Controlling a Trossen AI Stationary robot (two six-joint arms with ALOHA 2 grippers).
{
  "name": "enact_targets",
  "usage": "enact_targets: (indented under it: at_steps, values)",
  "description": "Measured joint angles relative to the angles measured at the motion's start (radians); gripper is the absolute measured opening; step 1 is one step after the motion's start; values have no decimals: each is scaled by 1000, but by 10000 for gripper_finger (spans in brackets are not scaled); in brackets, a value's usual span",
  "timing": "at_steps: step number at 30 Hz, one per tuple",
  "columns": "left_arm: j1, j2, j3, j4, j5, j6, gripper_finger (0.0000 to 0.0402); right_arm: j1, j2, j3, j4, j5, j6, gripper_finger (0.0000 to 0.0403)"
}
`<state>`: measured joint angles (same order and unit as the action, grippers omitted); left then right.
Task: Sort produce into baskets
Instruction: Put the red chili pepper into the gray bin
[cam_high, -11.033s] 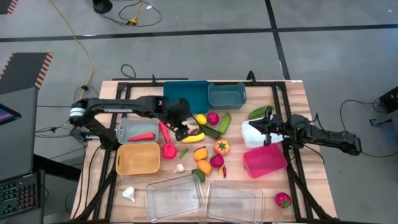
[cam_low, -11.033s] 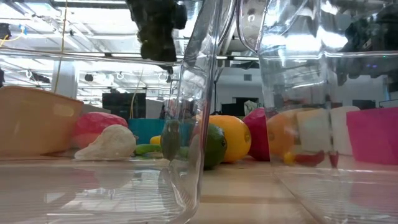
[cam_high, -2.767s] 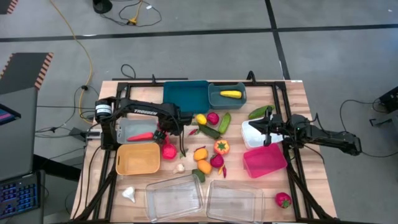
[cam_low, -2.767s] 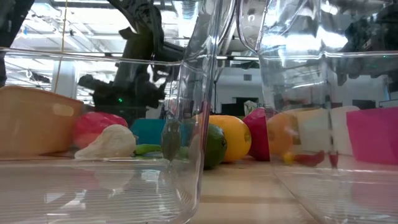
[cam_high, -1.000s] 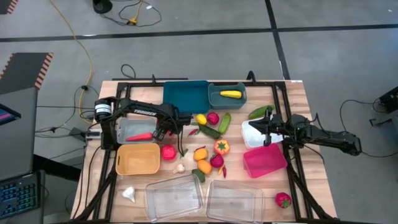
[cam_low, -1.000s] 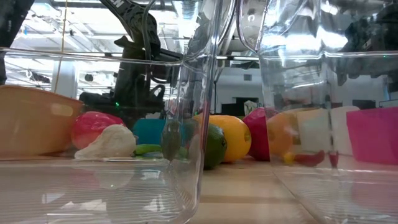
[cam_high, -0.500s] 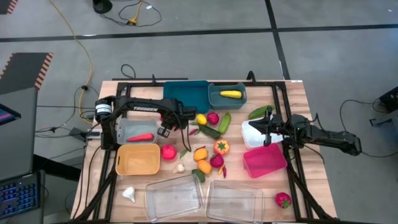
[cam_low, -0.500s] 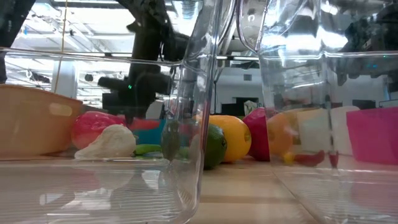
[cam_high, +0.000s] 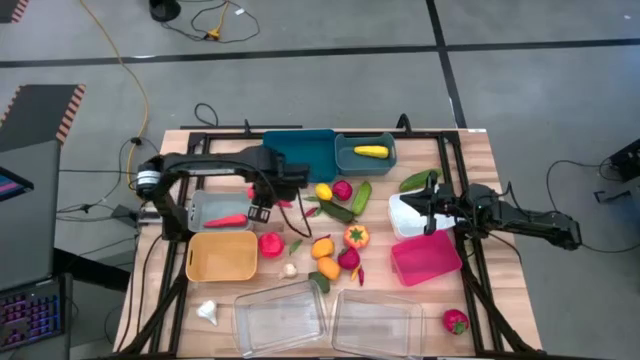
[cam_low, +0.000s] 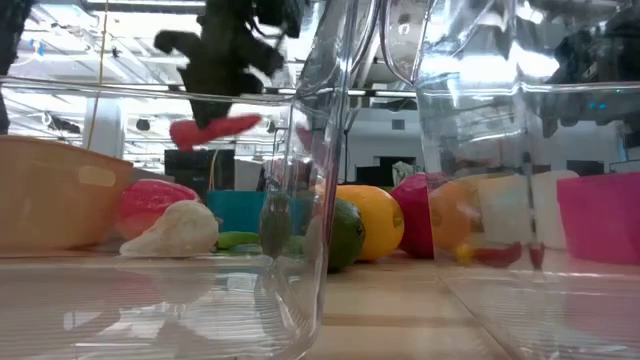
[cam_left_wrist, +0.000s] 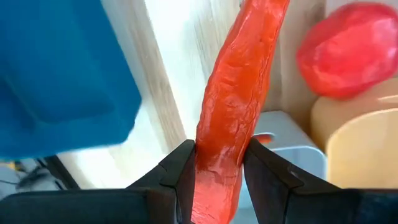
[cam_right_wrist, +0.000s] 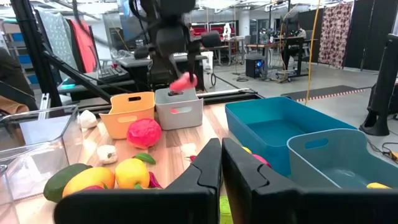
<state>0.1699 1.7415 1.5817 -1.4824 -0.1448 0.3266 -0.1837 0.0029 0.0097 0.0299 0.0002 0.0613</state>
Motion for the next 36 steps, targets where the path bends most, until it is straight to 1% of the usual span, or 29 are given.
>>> enact_targets:
  at_steps: [3, 6, 13, 19, 22, 26, 28, 31, 34, 36]
  values:
    - [0, -80, -43, -2, 2, -82, 107, 0, 0, 0, 0, 0, 0, 44]
    - [0, -169, -118, 6, 3, -174, 107, 0, 0, 0, 0, 0, 0, 44]
    - [-27, -381, -366, 56, 9, -359, 107, 0, 0, 0, 0, 0, 0, 44]
    - [-50, -514, -537, 91, 9, -470, 107, 0, 0, 0, 0, 0, 0, 44]
    - [-50, -555, -603, 94, 9, -512, 108, 0, 0, 0, 0, 0, 0, 44]
    - [-48, -582, -670, 106, 12, -530, 108, 0, 0, 0, 0, 0, 0, 44]
    - [-43, -586, -696, 123, 33, -531, 114, 0, 0, 0, 0, 0, 0, 44]
    - [-34, -586, -714, 132, 69, -525, 136, 0, 0, 0, 0, 0, 0, 44]
    - [-27, -586, -717, 132, 97, -505, 170, 0, 0, 0, 0, 0, 0, 44]
    - [-21, -586, -716, 135, 97, -505, 196, 0, 0, 0, 0, 0, 0, 44]
